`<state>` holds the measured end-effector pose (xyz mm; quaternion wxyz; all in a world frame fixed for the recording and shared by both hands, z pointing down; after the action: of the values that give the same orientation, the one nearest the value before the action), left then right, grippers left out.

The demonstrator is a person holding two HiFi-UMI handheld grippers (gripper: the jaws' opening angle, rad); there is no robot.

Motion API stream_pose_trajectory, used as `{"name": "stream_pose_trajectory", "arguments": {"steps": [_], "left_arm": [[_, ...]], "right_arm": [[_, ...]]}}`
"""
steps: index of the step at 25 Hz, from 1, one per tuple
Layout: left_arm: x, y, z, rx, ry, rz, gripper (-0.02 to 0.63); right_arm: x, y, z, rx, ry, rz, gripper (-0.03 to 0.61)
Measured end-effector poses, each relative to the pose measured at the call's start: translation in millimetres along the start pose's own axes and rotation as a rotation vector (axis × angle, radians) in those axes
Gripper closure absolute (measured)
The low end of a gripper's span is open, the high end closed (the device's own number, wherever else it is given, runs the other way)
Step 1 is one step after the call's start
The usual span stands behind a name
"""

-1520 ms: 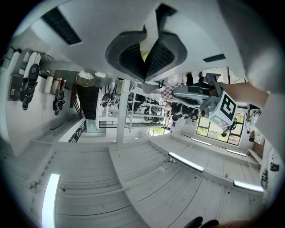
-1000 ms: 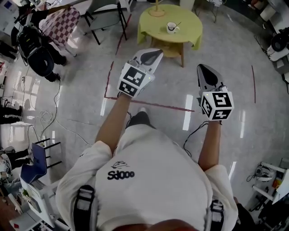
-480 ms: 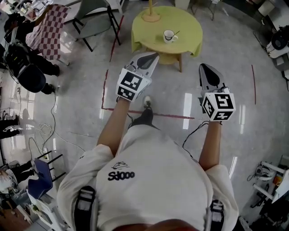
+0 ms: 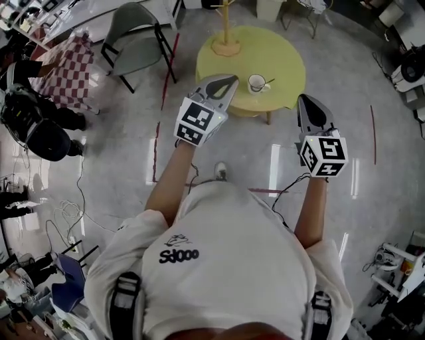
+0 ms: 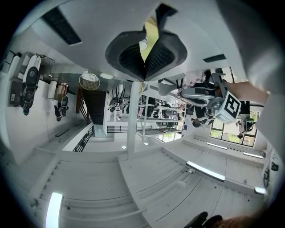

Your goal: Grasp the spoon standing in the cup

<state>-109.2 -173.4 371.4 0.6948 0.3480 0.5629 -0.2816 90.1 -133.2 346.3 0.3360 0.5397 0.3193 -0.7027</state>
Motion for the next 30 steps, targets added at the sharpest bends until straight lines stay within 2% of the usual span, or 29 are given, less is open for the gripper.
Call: {"name": "stream_pose_trajectory", "arguments": {"steps": [7, 14, 21, 25, 30], "left_arm": [[-9.6, -26.5, 37.5, -0.019, -0.030, -0.017, 0.591], [-23.9, -29.8, 83.1, -0.008, -0.083, -0.042, 0.591], [-38.7, -14.5, 115.3, -0.013, -0.141, -0.062, 0.591], [-52.1, -3.4, 140.1, -0.026, -0.202, -0.078, 0.591], [-86.4, 13.7, 180.7, -0.082, -0.314, -0.057, 0.589]], "right_arm": [[-1.4, 26.1, 37.6, -0.019, -0.021, 0.031, 0.557], [-12.9, 65.6, 63.0, 0.012, -0.060, 0.052, 0.557], [-26.5, 95.6, 68.2, 0.045, -0.094, 0.064, 0.556], [-36.5, 112.5, 67.7, 0.055, -0.113, 0.082, 0.557], [-53.4, 127.6, 66.1, 0.059, -0.146, 0.105, 0.556]]}}
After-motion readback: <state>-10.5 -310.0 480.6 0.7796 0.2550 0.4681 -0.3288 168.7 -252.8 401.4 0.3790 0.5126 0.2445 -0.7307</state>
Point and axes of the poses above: the fingertips, and each gripper's own axes: z forward along the fingers, y to its right, x out of its top, the point moved 4 cm from there along -z, backward along the fingers, and after that the axes turned 8 degrees about x, right-handed, at the moved point
